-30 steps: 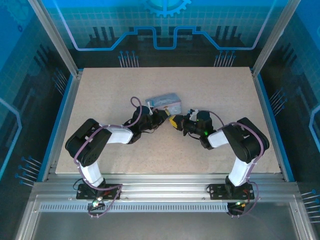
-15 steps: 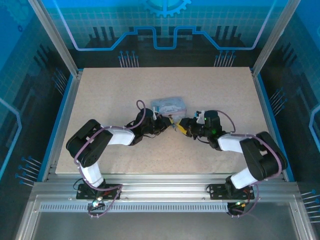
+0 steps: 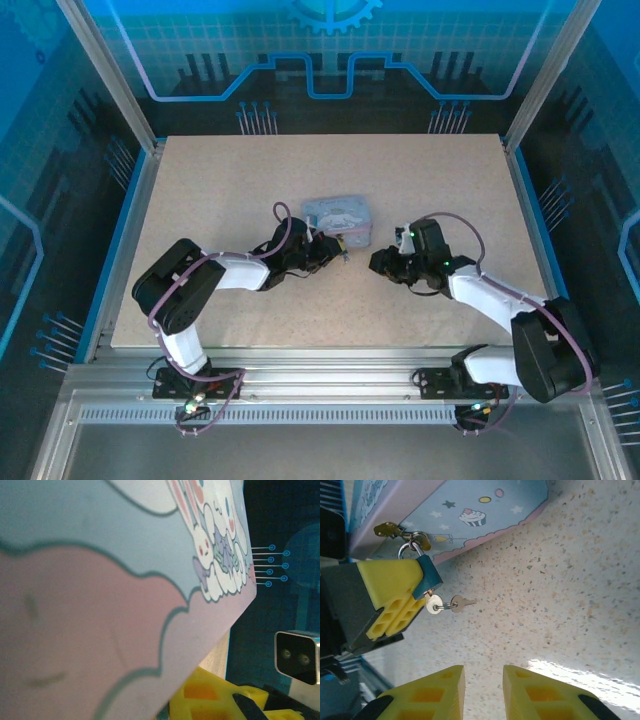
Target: Unlock the padlock with the key
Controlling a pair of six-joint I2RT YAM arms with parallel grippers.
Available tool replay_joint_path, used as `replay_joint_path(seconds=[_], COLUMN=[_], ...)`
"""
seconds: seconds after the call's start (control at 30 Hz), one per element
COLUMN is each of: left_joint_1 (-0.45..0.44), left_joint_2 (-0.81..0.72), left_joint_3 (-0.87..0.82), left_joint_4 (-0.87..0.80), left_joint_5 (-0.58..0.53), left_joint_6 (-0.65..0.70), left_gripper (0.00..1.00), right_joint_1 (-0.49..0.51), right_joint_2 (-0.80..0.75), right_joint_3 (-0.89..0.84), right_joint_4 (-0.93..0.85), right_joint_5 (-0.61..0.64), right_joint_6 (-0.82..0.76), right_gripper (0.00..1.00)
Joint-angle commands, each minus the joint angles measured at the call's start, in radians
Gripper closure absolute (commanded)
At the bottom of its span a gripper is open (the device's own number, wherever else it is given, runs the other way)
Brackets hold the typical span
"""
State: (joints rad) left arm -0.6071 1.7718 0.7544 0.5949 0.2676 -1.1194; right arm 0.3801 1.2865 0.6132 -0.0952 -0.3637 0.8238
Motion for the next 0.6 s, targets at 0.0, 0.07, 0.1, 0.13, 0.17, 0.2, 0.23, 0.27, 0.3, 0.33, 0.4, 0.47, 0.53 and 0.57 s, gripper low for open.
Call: replay_joint_path(seconds=[0.0,0.07,0.1,0.13,0.17,0.2,0.23,0.27,0.3,0.33,0.4,0.47,0.53,0.57], left_joint_1=[-0.004,-0.004,-0.005,-0.005,-0.004,-0.004,-0.004,-0.005,-0.004,-0.004,-0.003,-0.003,-0.001,-0.001], left_joint_2=[-0.036,-0.040,-0.043,-0.045,-0.047,-0.048,-0.050,-0.052,-0.053,-0.054,-0.055,-0.058,-0.061,-0.063], left_joint_3=[0.014,0.014,0.014,0.014,0.014,0.013,0.015,0.015,0.017,0.018,0.019,0.022,0.022,0.022], left_joint_4=[0.002,-0.003,-0.005,-0.004,-0.007,-0.007,-0.010,-0.010,-0.009,-0.009,-0.009,-0.012,-0.016,-0.015], left_joint_5=[0.025,0.028,0.029,0.030,0.030,0.030,0.030,0.031,0.032,0.032,0.035,0.036,0.039,0.040], left_joint_6=[0.021,0.022,0.022,0.023,0.021,0.022,0.023,0.023,0.023,0.022,0.021,0.022,0.021,0.021], left_gripper=[1.00,1.00,1.00,1.00,1.00,1.00,1.00,1.00,1.00,1.00,1.00,1.00,1.00,1.00], right_joint_1=[0.044,0.071,0.089,0.108,0.126,0.144,0.159,0.170,0.188,0.203,0.225,0.244,0.256,0.258], right_joint_2=[-0.005,0.008,0.016,0.026,0.036,0.049,0.062,0.072,0.087,0.101,0.126,0.149,0.171,0.179], right_joint_3=[0.073,0.108,0.126,0.143,0.158,0.176,0.190,0.202,0.217,0.235,0.260,0.287,0.308,0.314], right_joint_4=[-0.145,-0.177,-0.188,-0.198,-0.210,-0.217,-0.220,-0.223,-0.231,-0.237,-0.242,-0.246,-0.247,-0.244], right_joint_5=[0.096,0.128,0.145,0.164,0.187,0.206,0.220,0.232,0.248,0.263,0.285,0.313,0.322,0.322], right_joint_6=[-0.160,-0.200,-0.221,-0.238,-0.251,-0.266,-0.277,-0.283,-0.293,-0.304,-0.317,-0.329,-0.340,-0.343], right_gripper=[0.71,0.68,0.67,0.65,0.64,0.63,0.63,0.62,0.62,0.61,0.60,0.58,0.57,0.57])
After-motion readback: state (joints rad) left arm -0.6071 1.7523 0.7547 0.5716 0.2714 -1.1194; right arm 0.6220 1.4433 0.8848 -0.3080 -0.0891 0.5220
